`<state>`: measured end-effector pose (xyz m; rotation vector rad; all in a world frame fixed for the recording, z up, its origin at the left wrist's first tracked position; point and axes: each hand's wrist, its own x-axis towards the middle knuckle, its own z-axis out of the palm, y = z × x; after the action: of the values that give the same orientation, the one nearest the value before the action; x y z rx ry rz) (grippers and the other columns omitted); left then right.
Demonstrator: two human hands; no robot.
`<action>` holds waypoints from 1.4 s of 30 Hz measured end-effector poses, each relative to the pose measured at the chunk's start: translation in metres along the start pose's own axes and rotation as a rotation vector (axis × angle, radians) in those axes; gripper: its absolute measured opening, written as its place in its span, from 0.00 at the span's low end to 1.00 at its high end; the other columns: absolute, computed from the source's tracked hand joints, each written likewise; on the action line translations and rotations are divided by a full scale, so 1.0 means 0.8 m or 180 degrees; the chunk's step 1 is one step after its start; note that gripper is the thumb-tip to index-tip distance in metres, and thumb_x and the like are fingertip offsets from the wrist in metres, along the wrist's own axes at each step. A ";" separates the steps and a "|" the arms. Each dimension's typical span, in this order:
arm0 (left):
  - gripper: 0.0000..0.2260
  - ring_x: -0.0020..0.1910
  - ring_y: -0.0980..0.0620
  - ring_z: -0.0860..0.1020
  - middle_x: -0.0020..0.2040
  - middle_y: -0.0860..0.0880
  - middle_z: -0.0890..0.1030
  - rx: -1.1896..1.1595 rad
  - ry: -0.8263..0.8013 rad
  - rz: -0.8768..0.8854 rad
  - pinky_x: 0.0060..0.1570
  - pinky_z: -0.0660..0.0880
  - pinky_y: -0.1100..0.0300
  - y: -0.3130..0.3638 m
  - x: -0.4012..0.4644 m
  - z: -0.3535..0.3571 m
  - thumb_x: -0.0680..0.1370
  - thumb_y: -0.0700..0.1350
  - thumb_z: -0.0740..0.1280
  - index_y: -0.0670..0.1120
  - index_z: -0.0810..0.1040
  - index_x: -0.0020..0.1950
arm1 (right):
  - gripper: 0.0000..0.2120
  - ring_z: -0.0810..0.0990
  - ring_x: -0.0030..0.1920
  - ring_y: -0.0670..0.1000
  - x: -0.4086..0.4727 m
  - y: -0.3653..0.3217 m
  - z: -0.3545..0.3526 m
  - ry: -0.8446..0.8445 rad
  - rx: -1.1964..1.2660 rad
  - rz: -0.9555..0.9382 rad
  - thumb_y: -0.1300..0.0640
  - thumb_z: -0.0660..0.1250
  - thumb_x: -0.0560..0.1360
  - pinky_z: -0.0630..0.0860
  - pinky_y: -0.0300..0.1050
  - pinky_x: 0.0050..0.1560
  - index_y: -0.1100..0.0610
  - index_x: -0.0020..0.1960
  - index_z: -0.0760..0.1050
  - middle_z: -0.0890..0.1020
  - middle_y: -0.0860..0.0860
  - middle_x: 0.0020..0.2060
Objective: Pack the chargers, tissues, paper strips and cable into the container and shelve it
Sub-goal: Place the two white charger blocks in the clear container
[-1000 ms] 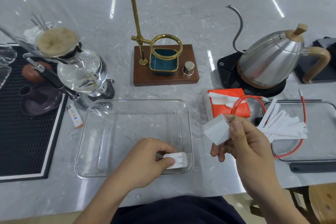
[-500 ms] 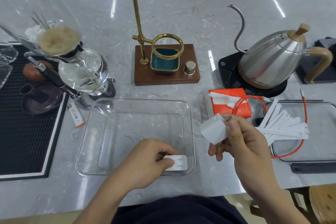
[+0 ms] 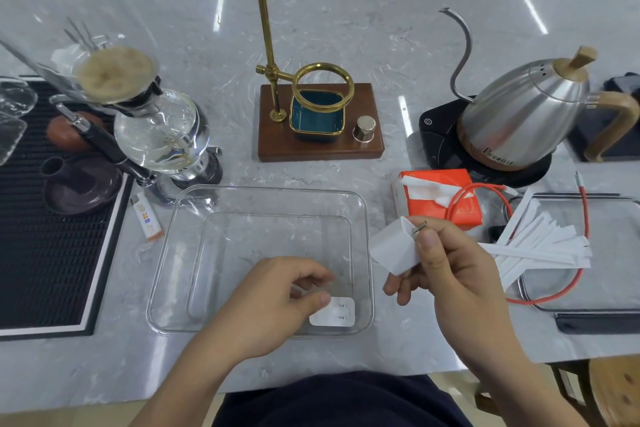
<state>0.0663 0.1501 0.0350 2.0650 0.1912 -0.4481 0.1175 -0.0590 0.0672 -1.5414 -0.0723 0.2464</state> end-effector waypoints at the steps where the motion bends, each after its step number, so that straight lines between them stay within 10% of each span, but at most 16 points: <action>1: 0.09 0.48 0.64 0.81 0.46 0.61 0.84 -0.0084 0.0084 0.0050 0.53 0.78 0.62 0.003 0.000 -0.004 0.75 0.45 0.73 0.56 0.84 0.53 | 0.17 0.81 0.28 0.57 0.001 -0.001 0.002 -0.0044 -0.0014 -0.0013 0.48 0.62 0.78 0.76 0.46 0.27 0.63 0.53 0.77 0.82 0.58 0.34; 28: 0.13 0.52 0.56 0.82 0.51 0.57 0.83 -0.0747 0.0830 0.1115 0.51 0.76 0.70 0.041 0.001 -0.026 0.72 0.42 0.74 0.52 0.83 0.56 | 0.12 0.84 0.46 0.54 0.014 -0.004 0.029 -0.1133 -0.0522 0.0092 0.52 0.63 0.79 0.83 0.49 0.44 0.48 0.61 0.79 0.84 0.48 0.53; 35: 0.12 0.51 0.55 0.82 0.49 0.57 0.82 -0.0711 0.0759 0.1053 0.51 0.77 0.68 0.033 0.006 -0.027 0.72 0.38 0.76 0.51 0.84 0.52 | 0.08 0.83 0.49 0.41 0.019 -0.003 0.021 -0.0681 -0.1728 -0.0769 0.53 0.71 0.75 0.76 0.35 0.52 0.50 0.53 0.84 0.85 0.40 0.45; 42: 0.11 0.52 0.56 0.82 0.49 0.58 0.83 -0.0477 0.0534 0.0945 0.51 0.80 0.63 0.019 0.015 -0.021 0.72 0.40 0.76 0.52 0.83 0.51 | 0.06 0.79 0.47 0.43 0.034 0.010 0.017 -0.0723 -0.2677 -0.1422 0.47 0.70 0.73 0.71 0.48 0.55 0.47 0.45 0.84 0.84 0.40 0.42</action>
<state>0.0861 0.1564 0.0501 1.9426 0.0148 -0.0764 0.1403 -0.0398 0.0566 -2.2638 -0.7713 0.0215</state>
